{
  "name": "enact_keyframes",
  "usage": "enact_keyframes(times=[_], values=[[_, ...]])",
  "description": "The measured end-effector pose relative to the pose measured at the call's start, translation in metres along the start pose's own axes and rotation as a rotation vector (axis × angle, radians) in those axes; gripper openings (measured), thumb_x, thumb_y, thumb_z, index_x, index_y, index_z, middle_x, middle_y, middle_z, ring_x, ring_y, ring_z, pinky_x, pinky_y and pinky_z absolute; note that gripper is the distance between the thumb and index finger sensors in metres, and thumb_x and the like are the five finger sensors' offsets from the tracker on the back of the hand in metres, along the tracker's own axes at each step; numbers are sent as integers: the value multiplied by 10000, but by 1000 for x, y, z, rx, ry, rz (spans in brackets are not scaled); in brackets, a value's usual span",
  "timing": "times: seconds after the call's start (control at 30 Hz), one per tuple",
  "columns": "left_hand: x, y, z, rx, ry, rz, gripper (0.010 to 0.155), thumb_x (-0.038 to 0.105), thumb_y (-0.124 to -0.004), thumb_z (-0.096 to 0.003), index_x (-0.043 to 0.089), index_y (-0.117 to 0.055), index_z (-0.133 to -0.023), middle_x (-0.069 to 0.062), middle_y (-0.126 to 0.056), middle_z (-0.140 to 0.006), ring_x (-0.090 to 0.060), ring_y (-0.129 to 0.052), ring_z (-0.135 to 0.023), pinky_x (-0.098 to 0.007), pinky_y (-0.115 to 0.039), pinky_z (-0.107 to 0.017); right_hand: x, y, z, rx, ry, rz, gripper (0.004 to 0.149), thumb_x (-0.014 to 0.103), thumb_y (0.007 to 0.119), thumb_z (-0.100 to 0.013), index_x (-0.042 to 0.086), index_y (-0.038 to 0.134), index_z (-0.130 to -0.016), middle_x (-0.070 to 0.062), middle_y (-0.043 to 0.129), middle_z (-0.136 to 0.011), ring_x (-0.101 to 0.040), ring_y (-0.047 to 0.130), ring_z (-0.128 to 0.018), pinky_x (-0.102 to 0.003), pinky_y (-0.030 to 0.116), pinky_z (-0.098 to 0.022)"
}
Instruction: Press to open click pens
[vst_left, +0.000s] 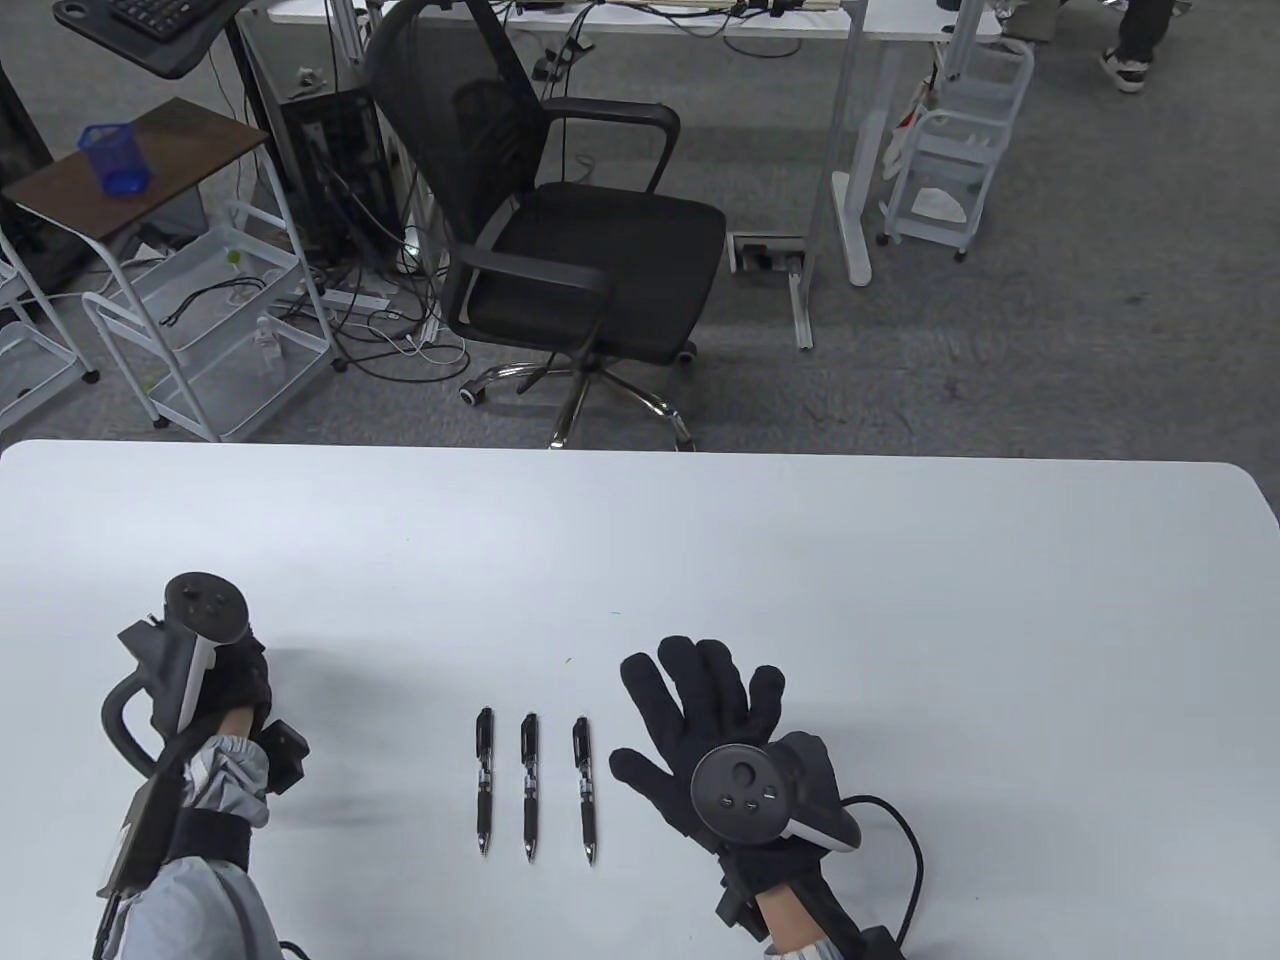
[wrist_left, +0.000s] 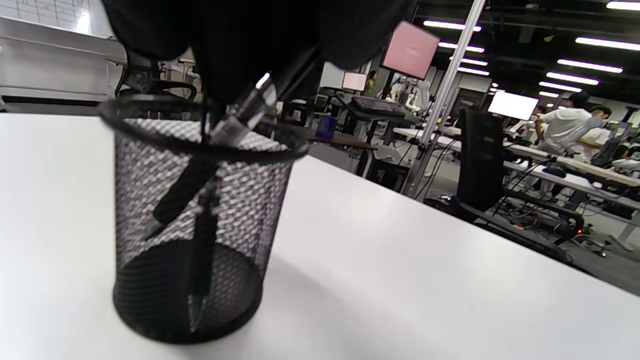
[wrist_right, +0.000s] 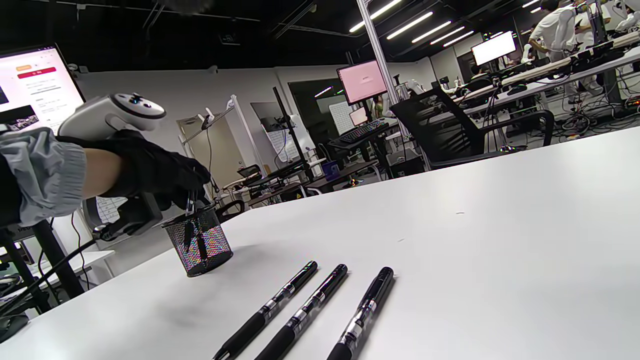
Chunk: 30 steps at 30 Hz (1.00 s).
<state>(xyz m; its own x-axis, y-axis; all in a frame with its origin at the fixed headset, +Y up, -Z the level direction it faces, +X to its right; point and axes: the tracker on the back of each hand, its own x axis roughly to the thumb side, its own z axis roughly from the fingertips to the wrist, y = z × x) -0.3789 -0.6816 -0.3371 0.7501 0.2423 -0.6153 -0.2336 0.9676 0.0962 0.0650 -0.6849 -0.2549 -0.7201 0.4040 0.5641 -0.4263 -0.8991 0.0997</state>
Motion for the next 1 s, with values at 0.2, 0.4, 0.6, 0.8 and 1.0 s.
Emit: enact_keyframes(times=[0.2, 0.4, 0.6, 0.8, 1.0], values=[[21, 32, 30, 60, -113, 39, 484, 252, -650, -707, 209, -506, -1167, -61, -738, -1111, -411, -806, -1020, -601, -664, -770, 2, -2, 3, -9, -13, -10, 738, 502, 525, -675, 147, 197, -1233, -281, 47, -1233, -595, 72, -1070, -814, -4, -592], [46, 54, 77, 49, -329, 143, 506, 207, -620, -704, 162, -461, -1182, -88, -723, -1105, -450, -838, -984, -634, -721, -725, 5, -4, 4, -16, -22, -16, 738, 502, 524, -675, 146, 198, -1233, -279, 47, -1234, -595, 74, -1070, -815, -2, -592], [62, 47, 120, -52, -509, 259, 536, 185, -613, -706, 177, -412, -1203, -103, -727, -1105, -445, -846, -980, -639, -741, -707, 4, -3, 3, -4, -17, -13, 736, 501, 524, -675, 146, 200, -1233, -281, 47, -1233, -596, 76, -1069, -816, -1, -592], [72, 29, 146, -172, -618, 356, 614, 185, -636, -708, 136, -301, -1221, -118, -753, -1113, -388, -908, -921, -605, -770, -697, 5, -1, 2, 7, -12, -2, 738, 502, 524, -675, 145, 198, -1232, -280, 47, -1233, -596, 75, -1070, -816, -2, -592], [66, -1, 155, -236, -611, 544, 663, 185, -702, -690, -27, -327, -1193, -171, -787, -1082, -326, -963, -851, -568, -815, -672, 2, 2, 1, 21, 6, 9, 738, 500, 526, -675, 144, 199, -1233, -281, 46, -1232, -595, 74, -1069, -816, -2, -592]])
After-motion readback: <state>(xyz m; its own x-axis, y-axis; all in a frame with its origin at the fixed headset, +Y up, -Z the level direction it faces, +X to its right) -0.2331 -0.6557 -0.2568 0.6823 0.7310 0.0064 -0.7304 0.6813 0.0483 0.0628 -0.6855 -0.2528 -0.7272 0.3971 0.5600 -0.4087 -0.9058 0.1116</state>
